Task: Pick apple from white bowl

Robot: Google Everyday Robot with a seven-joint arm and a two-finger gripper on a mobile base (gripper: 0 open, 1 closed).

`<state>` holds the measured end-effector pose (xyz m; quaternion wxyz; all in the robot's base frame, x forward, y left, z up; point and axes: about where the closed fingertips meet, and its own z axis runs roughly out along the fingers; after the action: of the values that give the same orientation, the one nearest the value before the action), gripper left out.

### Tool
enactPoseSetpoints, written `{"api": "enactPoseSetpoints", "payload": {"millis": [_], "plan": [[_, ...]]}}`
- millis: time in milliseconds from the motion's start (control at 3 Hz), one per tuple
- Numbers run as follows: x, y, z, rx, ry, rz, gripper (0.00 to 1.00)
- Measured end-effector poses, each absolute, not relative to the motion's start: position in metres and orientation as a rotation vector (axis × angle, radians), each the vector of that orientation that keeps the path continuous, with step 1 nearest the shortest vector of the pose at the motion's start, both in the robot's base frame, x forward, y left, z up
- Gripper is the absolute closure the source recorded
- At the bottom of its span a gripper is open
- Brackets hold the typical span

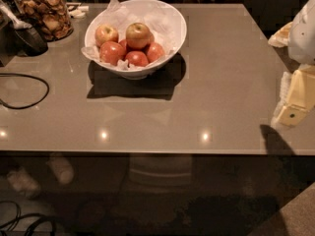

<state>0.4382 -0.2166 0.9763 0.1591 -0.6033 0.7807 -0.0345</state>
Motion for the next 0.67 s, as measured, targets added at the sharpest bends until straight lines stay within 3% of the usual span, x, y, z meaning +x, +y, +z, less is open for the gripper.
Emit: {"api": "enactPoseSetpoints", "payload": {"millis": [667], "plan": [[0.450, -0.208, 0.985, -1.760, 2.205, -0.100, 0.00]]}}
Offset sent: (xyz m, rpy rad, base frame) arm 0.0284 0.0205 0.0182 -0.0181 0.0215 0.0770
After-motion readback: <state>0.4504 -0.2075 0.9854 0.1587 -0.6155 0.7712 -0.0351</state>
